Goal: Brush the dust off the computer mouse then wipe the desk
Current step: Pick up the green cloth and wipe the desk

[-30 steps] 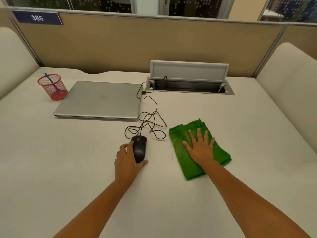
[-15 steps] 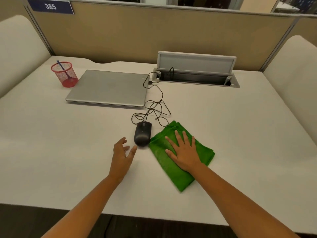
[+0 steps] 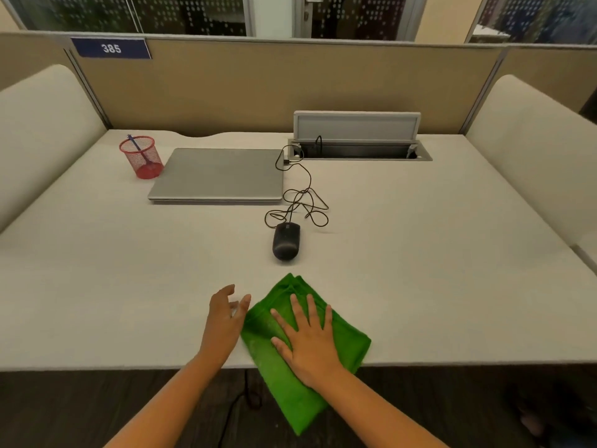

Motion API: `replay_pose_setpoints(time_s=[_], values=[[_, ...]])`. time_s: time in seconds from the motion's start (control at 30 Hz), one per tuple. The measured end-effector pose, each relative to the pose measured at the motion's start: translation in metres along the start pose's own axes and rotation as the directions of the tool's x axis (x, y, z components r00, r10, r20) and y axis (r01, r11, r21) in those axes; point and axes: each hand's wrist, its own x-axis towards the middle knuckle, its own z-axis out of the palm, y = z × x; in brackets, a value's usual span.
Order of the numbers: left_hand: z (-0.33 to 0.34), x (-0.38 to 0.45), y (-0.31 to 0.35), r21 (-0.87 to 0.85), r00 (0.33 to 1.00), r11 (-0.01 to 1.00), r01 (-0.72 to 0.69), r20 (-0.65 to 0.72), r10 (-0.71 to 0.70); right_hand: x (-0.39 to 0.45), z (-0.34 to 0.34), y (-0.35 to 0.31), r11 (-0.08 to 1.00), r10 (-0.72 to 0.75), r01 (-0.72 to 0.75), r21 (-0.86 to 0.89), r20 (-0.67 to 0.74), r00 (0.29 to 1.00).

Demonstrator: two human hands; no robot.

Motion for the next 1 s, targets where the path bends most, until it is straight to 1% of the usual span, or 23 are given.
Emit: replay_pose_setpoints(time_s=[0.07, 0.13, 0.2, 0.27, 0.3, 0.33, 0.37, 0.4, 0.43, 0.47, 0.5, 0.57, 0.6, 0.63, 0.67, 0.73, 0.77, 0.8, 0.87, 0.9, 0.93, 0.97, 1.0], values=[[-0.020, -0.008, -0.008, 0.008, 1.000, 1.000, 0.007, -0.002, -0.007, -0.015, -0.001, -0.029, 0.999, -0.029, 0.029, -0.037, -0.020, 0.999], [-0.040, -0.014, -0.016, 0.003, 1.000, 1.000, 0.020, 0.000, -0.020, -0.026, 0.005, -0.061, 0.983, -0.183, 0.181, 0.039, 0.032, 0.983], [-0.058, -0.019, -0.022, -0.034, 0.999, 0.999, 0.042, 0.003, -0.042, -0.034, 0.010, -0.089, 0.948, -0.266, 0.246, 0.200, 0.079, 0.961], [-0.077, -0.019, -0.024, -0.133, 0.997, 0.988, 0.075, 0.001, -0.075, -0.033, 0.005, -0.106, 0.885, -0.211, 0.170, 0.433, 0.048, 0.976], [-0.085, -0.018, -0.023, -0.199, 0.995, 0.976, 0.090, -0.016, -0.095, -0.030, -0.001, -0.112, 0.808, -0.140, 0.092, 0.582, 0.038, 0.989], [-0.092, -0.016, -0.022, -0.256, 0.993, 0.961, 0.103, -0.038, -0.116, -0.025, -0.012, -0.116, 0.686, -0.068, 0.018, 0.727, 0.039, 0.997], [-0.098, -0.013, -0.019, -0.302, 0.989, 0.946, 0.117, -0.049, -0.138, -0.021, -0.023, -0.116, 0.527, -0.001, -0.044, 0.849, 0.052, 0.999], [-0.101, -0.011, -0.016, -0.353, 0.987, 0.926, 0.135, -0.034, -0.157, -0.015, -0.034, -0.115, 0.360, 0.047, -0.062, 0.931, 0.048, 0.998], [-0.102, -0.010, -0.012, -0.408, 0.985, 0.899, 0.161, 0.008, -0.173, -0.009, -0.045, -0.113, 0.230, 0.084, -0.046, 0.972, 0.027, 0.996], [-0.100, -0.009, -0.006, -0.457, 0.980, 0.867, 0.198, 0.073, -0.185, -0.003, -0.054, -0.109, 0.168, 0.124, -0.024, 0.986, 0.003, 0.992], [-0.098, -0.010, 0.001, -0.496, 0.971, 0.835, 0.237, 0.152, -0.186, 0.006, -0.062, -0.105, 0.160, 0.162, -0.009, 0.987, -0.017, 0.987], [-0.091, -0.010, 0.013, -0.535, 0.938, 0.785, 0.313, 0.304, -0.167, 0.029, -0.076, -0.100, 0.237, 0.243, -0.027, 0.971, -0.033, 0.970], [-0.088, -0.009, 0.019, -0.538, 0.930, 0.780, 0.320, 0.334, -0.152, 0.042, -0.086, -0.099, 0.291, 0.283, -0.052, 0.955, -0.034, 0.958], [-0.085, -0.006, 0.025, -0.532, 0.935, 0.790, 0.306, 0.322, -0.146, 0.057, -0.094, -0.098, 0.343, 0.304, -0.056, 0.937, -0.054, 0.951], [-0.081, -0.001, 0.030, -0.488, 0.954, 0.834, 0.257, 0.267, -0.138, 0.070, -0.103, -0.096, 0.404, 0.296, -0.046, 0.913, -0.083, 0.952], [-0.075, 0.014, 0.035, -0.277, 0.994, 0.955, 0.104, 0.016, -0.104, 0.095, -0.109, -0.088, 0.564, 0.207, -0.035, 0.825, -0.099, 0.973], [-0.073, 0.022, 0.034, -0.186, 0.991, 0.981, 0.063, -0.103, -0.083, 0.104, -0.108, -0.082, 0.644, 0.155, -0.041, 0.764, -0.079, 0.985], [-0.071, 0.028, 0.033, -0.131, 0.980, 0.990, 0.048, -0.184, -0.072, 0.110, -0.103, -0.075, 0.721, 0.110, -0.048, 0.692, -0.045, 0.993], [-0.069, 0.041, 0.026, -0.001, 0.963, 0.999, 0.040, -0.267, -0.039, 0.114, -0.083, -0.063, 0.859, 0.011, -0.027, 0.512, 0.035, 0.999], [-0.068, 0.048, 0.020, 0.150, 0.957, 0.988, 0.033, -0.288, 0.012, 0.113, -0.071, -0.057, 0.912, -0.040, 0.002, 0.410, 0.084, 0.996], [-0.066, 0.054, 0.013, 0.342, 0.962, 0.939, 0.033, -0.267, 0.063, 0.110, -0.059, -0.051, 0.949, -0.084, 0.038, 0.313, 0.134, 0.987], [-0.063, 0.058, 0.006, 0.512, 0.978, 0.858, 0.026, -0.192, 0.084, 0.107, -0.047, -0.046, 0.970, -0.123, 0.080, 0.229, 0.182, 0.976], [-0.060, 0.059, -0.001, 0.631, 0.996, 0.775, -0.003, -0.070, 0.061, 0.103, -0.037, -0.042, 0.980, -0.154, 0.120, 0.161, 0.218, 0.964]])
